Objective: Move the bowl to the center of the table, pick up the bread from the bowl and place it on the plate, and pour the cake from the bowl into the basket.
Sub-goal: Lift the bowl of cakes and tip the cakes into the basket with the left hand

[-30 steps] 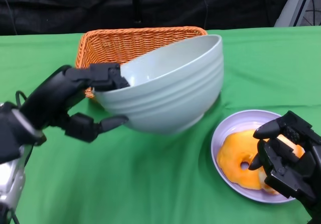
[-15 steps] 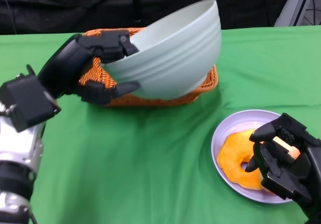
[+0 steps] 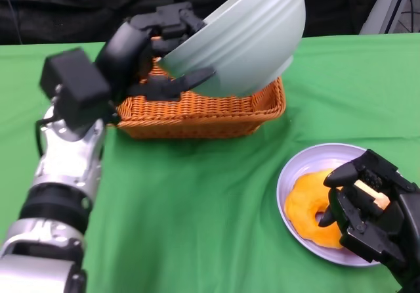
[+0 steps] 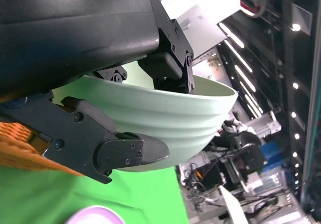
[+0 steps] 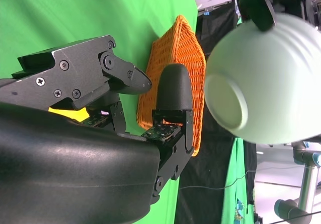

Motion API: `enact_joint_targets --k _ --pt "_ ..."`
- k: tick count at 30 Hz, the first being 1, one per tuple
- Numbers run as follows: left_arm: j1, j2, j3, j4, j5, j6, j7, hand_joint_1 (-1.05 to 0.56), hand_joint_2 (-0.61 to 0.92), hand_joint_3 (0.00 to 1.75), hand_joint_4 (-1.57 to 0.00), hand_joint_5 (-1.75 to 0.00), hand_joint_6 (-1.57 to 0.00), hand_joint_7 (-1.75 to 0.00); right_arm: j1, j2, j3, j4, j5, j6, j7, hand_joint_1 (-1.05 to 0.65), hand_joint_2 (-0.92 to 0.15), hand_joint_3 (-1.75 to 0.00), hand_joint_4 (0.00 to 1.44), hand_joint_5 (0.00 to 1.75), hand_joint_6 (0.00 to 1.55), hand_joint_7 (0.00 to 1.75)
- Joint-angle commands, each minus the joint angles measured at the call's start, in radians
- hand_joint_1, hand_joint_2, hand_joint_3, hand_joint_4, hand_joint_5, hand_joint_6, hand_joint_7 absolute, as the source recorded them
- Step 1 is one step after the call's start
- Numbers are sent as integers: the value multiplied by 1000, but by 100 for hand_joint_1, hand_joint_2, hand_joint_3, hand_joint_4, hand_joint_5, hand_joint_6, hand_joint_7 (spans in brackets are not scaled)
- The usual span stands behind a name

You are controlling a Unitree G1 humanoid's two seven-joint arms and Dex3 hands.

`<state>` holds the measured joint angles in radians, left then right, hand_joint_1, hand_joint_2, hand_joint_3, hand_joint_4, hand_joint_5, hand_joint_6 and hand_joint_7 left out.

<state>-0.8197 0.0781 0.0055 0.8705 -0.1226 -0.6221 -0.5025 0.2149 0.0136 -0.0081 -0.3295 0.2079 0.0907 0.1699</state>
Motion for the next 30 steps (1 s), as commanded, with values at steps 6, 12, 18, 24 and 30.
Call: enact_joint_targets --k 6,12,18,24,30 --pt "-80 -56 76 33 -82 198 1 -21 64 88 -84 -146 -84 -113 9 -11 6 6 4 -14 9 -5 -77 -85 55 175 45 152" --pt "-118 -92 151 57 -174 399 -3 -22 76 71 -83 -143 -80 -116 10 -12 11 5 -4 -10 6 -5 -75 -86 54 175 46 152" --pt "-172 -119 261 92 -300 630 15 -18 86 70 -89 -141 -87 -114 12 -10 14 13 -9 -20 11 -6 -74 -88 54 175 46 152" --pt "-201 -131 367 136 -410 770 5 -20 86 74 -79 -159 -80 -131 10 -10 18 30 -12 -41 19 -6 -73 -90 56 175 46 153" --pt "-232 -119 461 196 -494 902 29 -22 83 68 -71 -173 -66 -153 8 -10 22 41 -14 -53 24 -6 -72 -92 55 175 46 153"
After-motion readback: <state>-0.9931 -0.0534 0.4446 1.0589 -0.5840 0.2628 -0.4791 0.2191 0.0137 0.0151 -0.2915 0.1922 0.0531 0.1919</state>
